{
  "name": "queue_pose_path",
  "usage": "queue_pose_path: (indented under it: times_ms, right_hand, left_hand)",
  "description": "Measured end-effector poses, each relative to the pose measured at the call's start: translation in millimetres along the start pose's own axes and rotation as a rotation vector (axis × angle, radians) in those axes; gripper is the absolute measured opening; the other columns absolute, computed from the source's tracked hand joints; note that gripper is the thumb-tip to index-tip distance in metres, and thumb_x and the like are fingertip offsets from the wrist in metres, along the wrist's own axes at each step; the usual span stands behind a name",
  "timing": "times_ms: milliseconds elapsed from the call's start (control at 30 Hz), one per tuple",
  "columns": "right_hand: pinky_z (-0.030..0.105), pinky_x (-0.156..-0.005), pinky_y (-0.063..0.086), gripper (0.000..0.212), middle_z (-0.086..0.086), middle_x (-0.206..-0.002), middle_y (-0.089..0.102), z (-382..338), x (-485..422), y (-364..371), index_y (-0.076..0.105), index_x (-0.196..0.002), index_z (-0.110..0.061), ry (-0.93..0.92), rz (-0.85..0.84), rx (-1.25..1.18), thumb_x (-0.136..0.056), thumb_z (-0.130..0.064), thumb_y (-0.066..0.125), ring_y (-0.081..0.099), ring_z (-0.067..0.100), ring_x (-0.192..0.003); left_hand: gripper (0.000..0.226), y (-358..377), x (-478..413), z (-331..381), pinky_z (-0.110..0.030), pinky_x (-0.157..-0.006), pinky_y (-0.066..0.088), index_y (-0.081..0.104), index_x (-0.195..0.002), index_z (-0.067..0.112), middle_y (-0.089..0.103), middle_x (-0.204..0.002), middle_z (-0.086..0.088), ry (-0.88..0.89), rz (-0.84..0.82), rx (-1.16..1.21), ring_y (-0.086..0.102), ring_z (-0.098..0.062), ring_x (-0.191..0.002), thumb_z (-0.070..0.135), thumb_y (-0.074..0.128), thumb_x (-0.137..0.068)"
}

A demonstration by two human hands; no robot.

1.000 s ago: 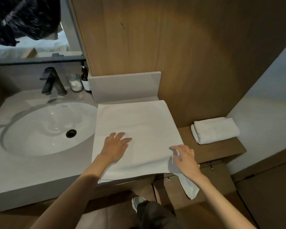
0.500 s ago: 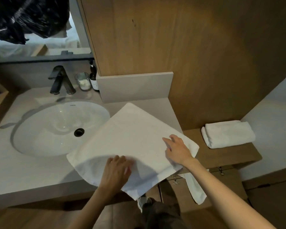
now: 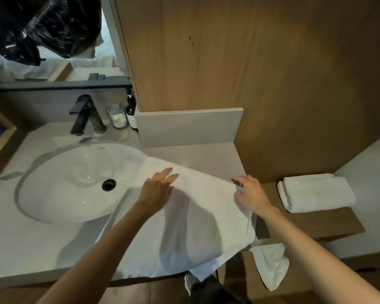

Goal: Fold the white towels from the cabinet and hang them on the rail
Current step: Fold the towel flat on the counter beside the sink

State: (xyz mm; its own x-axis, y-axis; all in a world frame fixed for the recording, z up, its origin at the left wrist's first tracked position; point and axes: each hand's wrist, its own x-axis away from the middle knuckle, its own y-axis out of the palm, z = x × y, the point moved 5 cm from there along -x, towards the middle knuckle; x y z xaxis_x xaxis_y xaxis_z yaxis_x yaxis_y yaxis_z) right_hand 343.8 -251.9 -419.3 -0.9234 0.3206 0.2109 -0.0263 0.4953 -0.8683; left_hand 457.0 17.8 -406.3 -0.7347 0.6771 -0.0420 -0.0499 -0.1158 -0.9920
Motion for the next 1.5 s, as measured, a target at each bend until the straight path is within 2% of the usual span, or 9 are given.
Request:
queue_pose_path:
  times_ms: [233, 367, 500, 600, 700, 767, 933, 1100, 1500]
  right_hand:
    - [0.028, -0.092, 0.04, 0.042, 0.009, -0.12, 0.052, 31, -11, -5, 0.052, -0.122, -0.014, 0.166, -0.139, 0.046, -0.083, -0.014, 0.068, 0.046, 0.026, -0.116]
    - [0.027, -0.082, 0.042, 0.036, 0.003, -0.113, 0.052, 39, -9, -7, 0.047, -0.111, -0.02, 0.227, -0.291, 0.065, -0.082, -0.016, 0.068, 0.05, 0.021, -0.107]
    - [0.038, -0.101, 0.043, 0.054, 0.01, -0.135, 0.049, 37, -6, -9, 0.04, -0.137, -0.017, 0.283, -0.4, 0.122, -0.087, -0.015, 0.061, 0.048, 0.03, -0.124]
    - [0.029, -0.09, 0.045, 0.048, 0.012, -0.135, 0.049, 34, -2, -14, 0.048, -0.134, -0.01, 0.27, -0.406, 0.11, -0.088, -0.011, 0.06, 0.049, 0.029, -0.123]
    - [0.026, -0.063, 0.042, 0.004, 0.006, -0.093, 0.063, 32, 0, -32, 0.062, -0.082, -0.01, 0.213, -0.288, 0.037, -0.079, -0.008, 0.063, 0.061, 0.025, -0.093]
    - [0.03, -0.057, 0.037, 0.016, 0.003, -0.073, 0.059, 27, 0, -52, 0.055, -0.065, -0.01, 0.168, -0.176, 0.003, -0.079, -0.005, 0.059, 0.06, 0.026, -0.078]
    - [0.027, -0.056, 0.047, 0.02, 0.006, -0.069, 0.065, -24, 16, -131, 0.062, -0.087, -0.013, 0.067, 0.217, -0.26, -0.097, -0.005, 0.047, 0.061, 0.011, -0.052]
    - [0.032, -0.08, 0.058, 0.019, 0.002, -0.091, 0.065, -73, 20, -212, 0.058, -0.117, -0.011, -0.044, 0.489, -0.597, -0.1, -0.012, 0.049, 0.07, 0.017, -0.084]
    - [0.041, -0.084, 0.057, 0.011, -0.006, -0.091, 0.058, -94, 57, -259, 0.058, -0.1, -0.016, -0.16, 0.685, -0.585, -0.096, -0.014, 0.048, 0.061, 0.021, -0.095]
  left_hand:
    - [0.058, 18, -66, -37, -0.041, -0.093, 0.045, 0.03, -0.149, 0.026, 0.03, -0.153, 0.001, -0.028, -0.221, -0.089, 0.043, -0.029, -0.126, 0.007, 0.044, -0.095]
    - [0.054, 27, -81, -56, -0.04, -0.09, 0.045, 0.037, -0.145, 0.023, 0.04, -0.138, -0.008, -0.03, -0.277, 0.001, 0.046, -0.03, -0.119, 0.014, 0.053, -0.095]
    - [0.039, 20, -86, -63, -0.043, -0.087, 0.046, 0.051, -0.129, 0.009, 0.044, -0.119, -0.015, -0.09, -0.279, 0.086, 0.052, -0.034, -0.109, 0.019, 0.061, -0.092]
    - [0.025, 13, -79, -71, -0.046, -0.082, 0.049, 0.055, -0.117, 0.001, 0.046, -0.112, -0.017, -0.094, -0.23, 0.048, 0.057, -0.037, -0.1, 0.012, 0.054, -0.095]
    - [0.02, -8, -71, -74, -0.045, -0.084, 0.047, 0.052, -0.113, 0.003, 0.045, -0.112, -0.017, -0.133, -0.201, 0.032, 0.055, -0.036, -0.099, 0.009, 0.043, -0.096]
    - [0.02, -33, -67, -76, -0.045, -0.082, 0.045, 0.049, -0.113, 0.004, 0.043, -0.114, -0.017, -0.167, -0.12, 0.041, 0.052, -0.037, -0.1, 0.008, 0.042, -0.095]
    - [0.019, -128, -53, -72, -0.051, -0.067, 0.046, 0.049, -0.112, -0.001, 0.041, -0.113, -0.022, -0.223, 0.213, 0.061, 0.054, -0.042, -0.079, 0.0, 0.046, -0.094]
    - [0.019, -233, -29, -52, -0.043, -0.074, 0.043, 0.05, -0.113, -0.001, 0.038, -0.118, -0.023, -0.24, 0.492, 0.175, 0.047, -0.032, -0.077, 0.0, 0.045, -0.095]
    - [0.024, -295, 22, -29, -0.038, -0.081, 0.045, 0.055, -0.116, 0.008, 0.038, -0.112, -0.013, -0.095, 0.697, 0.315, 0.05, -0.027, -0.086, 0.002, 0.042, -0.096]
